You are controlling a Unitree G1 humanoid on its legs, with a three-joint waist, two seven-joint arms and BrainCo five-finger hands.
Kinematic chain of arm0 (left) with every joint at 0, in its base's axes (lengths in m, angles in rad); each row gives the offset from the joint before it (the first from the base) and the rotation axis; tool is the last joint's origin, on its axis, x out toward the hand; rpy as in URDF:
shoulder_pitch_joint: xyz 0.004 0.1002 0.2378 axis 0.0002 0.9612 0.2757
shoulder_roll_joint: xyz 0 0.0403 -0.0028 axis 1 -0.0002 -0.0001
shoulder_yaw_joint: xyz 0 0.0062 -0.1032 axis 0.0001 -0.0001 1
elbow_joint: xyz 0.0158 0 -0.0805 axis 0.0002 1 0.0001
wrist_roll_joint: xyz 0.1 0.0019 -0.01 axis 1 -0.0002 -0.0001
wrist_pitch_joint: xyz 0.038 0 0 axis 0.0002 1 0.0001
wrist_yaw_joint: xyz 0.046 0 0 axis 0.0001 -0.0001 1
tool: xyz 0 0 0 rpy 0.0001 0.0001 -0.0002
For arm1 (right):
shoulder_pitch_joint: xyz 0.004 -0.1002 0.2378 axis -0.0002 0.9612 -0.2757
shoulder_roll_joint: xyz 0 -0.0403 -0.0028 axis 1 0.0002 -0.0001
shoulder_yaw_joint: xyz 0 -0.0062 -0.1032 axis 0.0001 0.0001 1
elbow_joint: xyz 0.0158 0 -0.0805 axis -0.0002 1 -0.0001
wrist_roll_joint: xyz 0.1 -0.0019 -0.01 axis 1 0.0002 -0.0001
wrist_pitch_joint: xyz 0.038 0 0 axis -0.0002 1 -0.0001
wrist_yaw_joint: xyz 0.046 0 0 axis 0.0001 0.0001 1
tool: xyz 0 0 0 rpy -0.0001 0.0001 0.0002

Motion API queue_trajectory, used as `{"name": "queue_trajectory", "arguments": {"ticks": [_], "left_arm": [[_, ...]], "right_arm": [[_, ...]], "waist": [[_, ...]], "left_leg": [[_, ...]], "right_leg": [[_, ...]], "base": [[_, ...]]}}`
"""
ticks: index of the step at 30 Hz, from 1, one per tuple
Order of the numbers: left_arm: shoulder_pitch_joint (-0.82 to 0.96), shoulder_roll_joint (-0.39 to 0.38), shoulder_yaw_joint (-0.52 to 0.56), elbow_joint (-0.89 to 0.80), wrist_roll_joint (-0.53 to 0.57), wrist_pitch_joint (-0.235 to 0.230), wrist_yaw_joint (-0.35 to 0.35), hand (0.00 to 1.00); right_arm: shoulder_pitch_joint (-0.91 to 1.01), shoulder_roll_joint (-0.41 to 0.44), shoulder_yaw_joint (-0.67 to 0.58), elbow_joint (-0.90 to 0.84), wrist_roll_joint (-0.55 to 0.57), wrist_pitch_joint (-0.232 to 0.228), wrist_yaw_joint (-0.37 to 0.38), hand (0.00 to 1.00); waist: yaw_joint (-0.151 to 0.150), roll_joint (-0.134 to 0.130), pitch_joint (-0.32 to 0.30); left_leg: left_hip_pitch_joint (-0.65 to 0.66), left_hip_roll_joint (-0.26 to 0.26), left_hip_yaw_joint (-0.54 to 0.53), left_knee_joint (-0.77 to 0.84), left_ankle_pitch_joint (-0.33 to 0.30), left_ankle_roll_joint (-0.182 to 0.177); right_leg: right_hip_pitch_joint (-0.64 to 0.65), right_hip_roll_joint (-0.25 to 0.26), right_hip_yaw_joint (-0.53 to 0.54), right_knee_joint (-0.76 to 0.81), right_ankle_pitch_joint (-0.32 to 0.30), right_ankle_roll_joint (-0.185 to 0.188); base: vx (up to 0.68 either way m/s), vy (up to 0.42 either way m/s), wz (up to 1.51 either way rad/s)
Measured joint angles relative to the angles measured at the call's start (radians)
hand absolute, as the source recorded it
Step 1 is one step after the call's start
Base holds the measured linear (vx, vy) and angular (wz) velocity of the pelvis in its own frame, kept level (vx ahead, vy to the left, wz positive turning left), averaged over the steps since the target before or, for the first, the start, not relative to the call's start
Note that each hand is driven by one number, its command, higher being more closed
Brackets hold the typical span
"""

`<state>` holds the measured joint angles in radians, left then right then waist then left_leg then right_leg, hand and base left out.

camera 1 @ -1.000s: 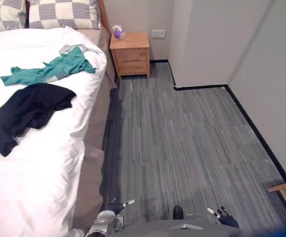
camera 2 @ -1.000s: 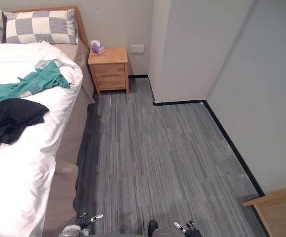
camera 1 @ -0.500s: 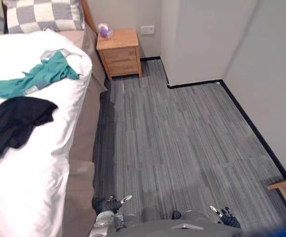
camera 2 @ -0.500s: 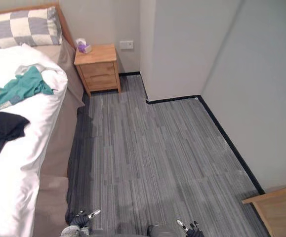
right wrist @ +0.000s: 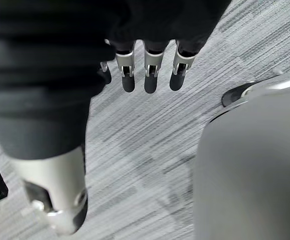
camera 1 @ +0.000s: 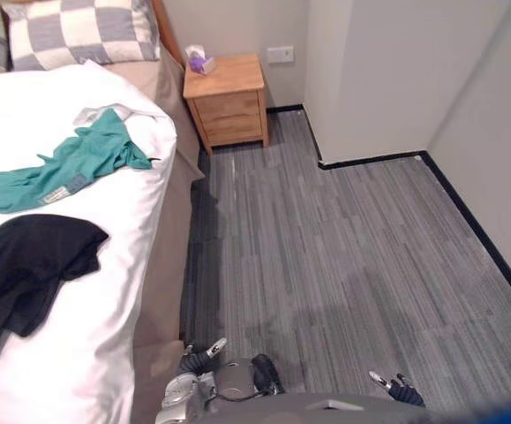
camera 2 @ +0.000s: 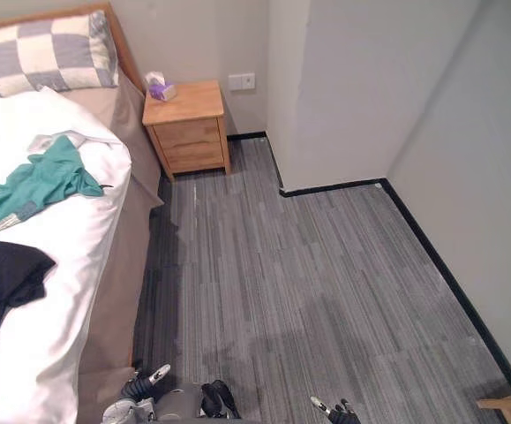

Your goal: Tidy the bed and pick cloth on bed and put in laundry

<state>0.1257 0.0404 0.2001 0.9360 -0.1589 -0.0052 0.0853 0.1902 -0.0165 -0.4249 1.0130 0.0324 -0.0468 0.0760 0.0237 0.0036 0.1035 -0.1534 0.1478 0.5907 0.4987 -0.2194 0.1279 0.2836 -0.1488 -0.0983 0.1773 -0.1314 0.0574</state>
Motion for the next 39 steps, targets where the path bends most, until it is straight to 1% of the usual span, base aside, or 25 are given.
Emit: {"name": "queue_trajectory", "arguments": {"ticks": [1,2,3,4,5,7,8,10,13,14,15,16,17,18,20,23,25,27,28,30,33,35,36,37,39], "left_arm": [[0.0,0.016,-0.008,0.024,0.006,0.001,-0.004,0.0],[0.0,0.019,-0.015,0.031,0.009,0.001,-0.007,0.0],[-0.001,0.03,-0.04,0.045,0.017,-0.002,-0.015,0.0],[-0.009,0.043,-0.044,0.06,0.017,-0.007,-0.025,0.0],[-0.014,0.045,-0.043,0.063,0.018,-0.01,-0.026,0.0],[-0.018,0.055,-0.061,0.09,0.026,-0.01,-0.036,0.0],[-0.02,0.055,-0.074,0.09,0.025,-0.01,-0.037,0.0],[-0.044,0.073,-0.121,0.107,0.011,-0.008,-0.036,0.0],[-0.079,0.062,-0.123,0.11,0.011,0.008,-0.04,0.0],[-0.086,0.053,-0.12,0.109,0.011,0.017,-0.043,0.0],[-0.084,0.044,-0.117,0.109,0.018,0.022,-0.044,0.0],[-0.083,0.044,-0.11,0.11,0.024,0.023,-0.044,0.0],[-0.08,0.004,-0.1,0.108,0.036,0.024,-0.047,0.0],[-0.07,-0.004,-0.099,0.108,0.044,0.02,-0.052,0.0],[-0.073,-0.018,-0.062,0.103,0.064,0.014,-0.055,0.0],[-0.059,-0.029,-0.037,0.103,0.068,0.013,-0.051,0.0],[-0.055,-0.028,-0.034,0.101,0.063,0.011,-0.038,0.0],[-0.055,-0.02,-0.009,0.097,0.049,-0.004,-0.035,0.0],[-0.05,-0.024,0.01,0.064,0.048,-0.017,-0.035,0.0],[-0.048,-0.022,0.007,0.039,0.05,-0.031,-0.036,0.0],[-0.047,-0.025,0.006,0.006,0.049,-0.043,-0.038,0.0],[-0.052,-0.024,0.007,-0.02,0.05,-0.045,-0.041,0.0],[-0.05,-0.035,0.008,-0.023,0.048,-0.045,-0.043,0.0],[-0.053,-0.03,0.033,-0.028,0.043,-0.045,-0.043,0.0],[-0.057,-0.029,0.049,-0.031,0.049,-0.041,-0.044,0.0]], "right_arm": [[0.0,0.003,0.0,0.009,-0.014,0.0,0.001,0.0],[0.0,0.002,0.0,0.013,-0.018,-0.002,0.002,0.0],[-0.001,-0.003,-0.002,0.029,-0.018,-0.004,0.001,0.0],[-0.003,0.0,-0.004,0.049,-0.016,-0.001,0.0,0.0],[-0.002,0.0,-0.004,0.054,-0.016,-0.001,0.0,0.0],[-0.001,-0.006,-0.002,0.052,-0.015,-0.004,0.001,0.0],[-0.001,-0.008,0.0,0.045,-0.016,-0.005,0.002,0.0],[-0.008,-0.009,0.007,0.032,-0.014,-0.014,0.017,0.0],[-0.018,-0.008,0.006,0.025,0.017,-0.012,0.029,0.0],[-0.016,-0.006,0.006,0.022,0.025,-0.009,0.029,0.0],[-0.008,-0.003,0.008,0.022,0.032,-0.005,0.028,0.0],[-0.004,-0.003,0.008,0.025,0.035,-0.004,0.027,0.0],[-0.005,-0.024,0.006,0.024,0.038,-0.004,0.025,0.0],[-0.009,-0.028,0.006,0.018,0.037,-0.007,0.024,0.0],[-0.028,-0.022,0.01,0.006,0.032,-0.013,0.014,0.0],[-0.029,-0.033,0.04,0.005,0.032,-0.013,0.01,0.0],[-0.03,-0.036,0.042,0.006,0.032,-0.003,0.005,0.0],[-0.028,-0.043,0.05,0.004,0.03,-0.002,-0.001,0.0],[-0.029,-0.043,0.055,0.004,0.017,0.0,-0.006,0.0],[-0.026,-0.047,0.075,0.006,0.007,0.012,-0.013,0.0],[-0.039,-0.051,0.092,-0.009,-0.01,0.02,-0.013,0.0],[-0.031,-0.041,0.091,-0.029,-0.028,0.02,-0.012,0.0],[-0.01,-0.046,0.088,-0.049,-0.035,0.019,-0.008,0.0],[-0.008,-0.032,0.099,-0.047,-0.036,0.021,-0.009,0.0],[-0.02,-0.015,0.12,-0.072,-0.036,0.013,0.0,0.0]], "waist": [[-0.009,-0.028,-0.025],[-0.013,-0.033,-0.03],[-0.022,-0.023,-0.03],[-0.031,-0.039,-0.022],[-0.033,-0.043,-0.02],[-0.036,-0.024,-0.006],[-0.039,-0.022,-0.005],[-0.065,-0.019,0.003],[-0.083,-0.01,0.033],[-0.087,-0.007,0.045],[-0.086,-0.013,0.05],[-0.086,-0.016,0.057],[-0.077,0.025,0.075],[-0.072,0.037,0.079],[-0.073,0.031,0.108],[-0.082,0.037,0.097],[-0.083,0.041,0.087],[-0.085,0.05,0.088],[-0.07,0.055,0.096],[-0.058,0.04,0.102],[-0.043,0.033,0.104],[-0.02,0.017,0.112],[-0.013,0.03,0.11],[-0.005,-0.004,0.099],[-0.008,-0.026,0.092]], "left_leg": [[0.044,-0.04,-0.006,-0.067,-0.002,-0.001],[0.056,-0.053,-0.016,-0.091,-0.006,-0.006],[0.098,-0.078,-0.058,-0.159,-0.04,-0.027],[0.138,-0.111,-0.072,-0.199,-0.047,-0.025],[0.153,-0.119,-0.076,-0.207,-0.048,-0.025],[0.282,-0.125,-0.095,-0.267,-0.053,-0.035],[0.303,-0.125,-0.099,-0.282,-0.051,-0.037],[0.383,-0.115,-0.157,-0.35,-0.046,-0.053],[0.424,-0.071,-0.236,-0.36,-0.064,-0.097],[0.44,-0.047,-0.274,-0.358,-0.077,-0.123],[0.457,-0.03,-0.312,-0.356,-0.098,-0.162],[0.47,-0.02,-0.331,-0.355,-0.112,-0.183],[0.497,0.022,-0.35,-0.363,-0.116,-0.204],[0.499,0.025,-0.352,-0.366,-0.106,-0.205],[0.551,0.032,-0.357,-0.376,-0.05,-0.227],[0.555,0.075,-0.374,-0.308,-0.04,-0.224],[0.47,0.118,-0.429,-0.121,0.0,-0.224],[0.255,0.18,-0.503,0.295,0.116,-0.236],[0.145,0.191,-0.508,0.512,0.061,-0.226],[0.05,0.154,-0.501,0.607,-0.001,-0.225],[-0.1,0.085,-0.397,0.487,-0.09,-0.189],[-0.145,0.038,-0.266,0.266,-0.075,-0.15],[-0.155,0.022,-0.197,0.059,0.084,-0.061],[-0.114,-0.013,-0.156,0.048,0.059,-0.023],[-0.11,-0.02,-0.129,0.036,0.048,-0.032]], "right_leg": [[-0.055,-0.024,-0.003,0.134,0.005,0.005],[-0.08,-0.031,-0.003,0.192,0.01,0.017],[-0.158,-0.04,-0.002,0.369,0.041,0.08],[-0.24,-0.072,0.013,0.57,0.071,0.145],[-0.264,-0.083,0.014,0.633,0.065,0.15],[-0.378,-0.103,-0.031,0.858,-0.028,0.102],[-0.398,-0.102,-0.039,0.873,-0.047,0.084],[-0.507,-0.088,-0.092,0.807,-0.121,0.04],[-0.563,-0.063,-0.119,0.578,-0.123,0.027],[-0.571,-0.057,-0.119,0.424,-0.083,0.024],[-0.572,-0.056,-0.095,0.216,0.003,0.025],[-0.564,-0.051,-0.075,0.162,0.108,0.031],[-0.544,0.002,-0.091,0.18,0.104,0.001],[-0.548,0.007,-0.09,0.203,0.093,-0.014],[-0.594,-0.007,-0.087,0.42,-0.08,-0.032],[-0.582,0.01,-0.106,0.494,-0.191,-0.038],[-0.546,0.042,-0.121,0.474,-0.227,-0.047],[-0.456,0.084,-0.141,0.384,-0.247,-0.076],[-0.378,0.096,-0.14,0.331,-0.25,-0.102],[-0.273,0.093,-0.141,0.264,-0.249,-0.099],[-0.139,0.06,-0.133,0.183,-0.253,-0.069],[-0.088,0.008,-0.132,0.19,-0.275,-0.03],[-0.052,-0.001,-0.131,0.193,-0.3,0.011],[-0.024,-0.031,-0.107,0.176,-0.31,0.015],[-0.006,-0.01,-0.095,0.072,-0.224,-0.018]], "base": [[0.35,0.153,-0.1],[0.41,0.172,0.22],[0.32,0.091,0.46],[0.31,0.053,0.48],[0.29,-0.005,0.39],[0.29,-0.012,0.18],[0.27,-0.022,0.28],[0.25,-0.123,0.63],[0.23,-0.258,0.95],[0.33,-0.384,0.99],[0.46,-0.495,1.0],[0.5,-0.478,0.65],[0.37,-0.29,0.23],[0.4,-0.311,0.13],[0.45,-0.395,0.12],[0.36,-0.276,0.02],[0.38,-0.28,-0.01],[0.43,-0.227,0.05],[0.41,-0.162,-0.01],[0.46,-0.081,-0.12],[0.54,0.048,-0.28],[0.57,0.15,-0.31],[0.58,0.188,-0.14],[0.76,0.244,-0.09],[0.43,0.127,-0.09]]}}
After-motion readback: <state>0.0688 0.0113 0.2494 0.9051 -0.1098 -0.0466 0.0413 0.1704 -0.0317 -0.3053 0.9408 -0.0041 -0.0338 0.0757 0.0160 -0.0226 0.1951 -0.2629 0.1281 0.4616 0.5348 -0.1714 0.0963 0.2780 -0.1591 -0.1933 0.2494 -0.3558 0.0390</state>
